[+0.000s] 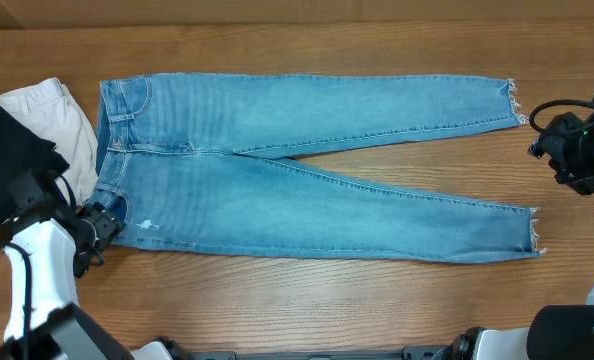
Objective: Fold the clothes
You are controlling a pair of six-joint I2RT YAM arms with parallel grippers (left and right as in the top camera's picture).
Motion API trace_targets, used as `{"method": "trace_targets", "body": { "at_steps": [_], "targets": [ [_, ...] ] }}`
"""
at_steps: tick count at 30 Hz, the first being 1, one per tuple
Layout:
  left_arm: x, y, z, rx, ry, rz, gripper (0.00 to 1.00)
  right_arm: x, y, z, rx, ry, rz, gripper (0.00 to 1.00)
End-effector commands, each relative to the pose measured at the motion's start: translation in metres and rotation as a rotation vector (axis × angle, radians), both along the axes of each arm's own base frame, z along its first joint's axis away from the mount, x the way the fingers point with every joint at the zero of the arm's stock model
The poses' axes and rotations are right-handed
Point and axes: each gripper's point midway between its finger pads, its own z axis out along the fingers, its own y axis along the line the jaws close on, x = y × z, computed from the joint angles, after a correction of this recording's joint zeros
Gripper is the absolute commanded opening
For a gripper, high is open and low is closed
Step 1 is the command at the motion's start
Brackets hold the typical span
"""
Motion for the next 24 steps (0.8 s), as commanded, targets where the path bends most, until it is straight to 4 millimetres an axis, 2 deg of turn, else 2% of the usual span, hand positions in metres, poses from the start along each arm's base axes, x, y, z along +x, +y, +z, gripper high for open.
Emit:
{"method": "trace_targets", "body": {
  "at_steps": [1, 5, 7, 9, 12, 13, 17, 21, 24],
  "targets": [
    [0.002, -0.003, -0.021, -0.048, 0.017, 0.013, 0.76, -0.001, 0.001, 0.006, -0.01, -0.023, 0.003, 0.6],
    [0.011, -0.001, -0.043, -0.07, 0.029, 0.007, 0.7, -0.004, 0.003, 0.005, -0.004, -0.01, 0.001, 0.6],
    [0.011, -0.001, -0.053, -0.083, 0.046, 0.007, 0.62, -0.008, 0.003, 0.004, 0.003, 0.004, -0.017, 0.6],
    [0.011, -0.005, -0.059, -0.108, 0.052, 0.0, 0.46, -0.012, 0.001, 0.003, 0.007, 0.019, -0.049, 0.62],
    [0.014, -0.009, -0.06, -0.13, 0.042, -0.024, 0.12, -0.019, -0.005, -0.004, 0.026, 0.045, -0.108, 0.65],
    [0.014, -0.009, -0.059, -0.129, 0.041, -0.025, 0.07, -0.021, -0.008, -0.008, 0.034, 0.055, -0.133, 0.66],
    [0.011, -0.011, -0.059, -0.134, 0.051, -0.024, 0.06, -0.036, -0.013, -0.035, 0.12, 0.111, -0.222, 0.8],
    [0.008, -0.013, -0.059, -0.145, 0.062, -0.024, 0.06, -0.052, -0.015, -0.073, 0.239, 0.154, -0.299, 0.81],
    [0.007, -0.015, -0.059, -0.153, 0.066, -0.024, 0.06, -0.07, -0.025, -0.107, 0.27, 0.188, -0.376, 0.8]
  ]
}}
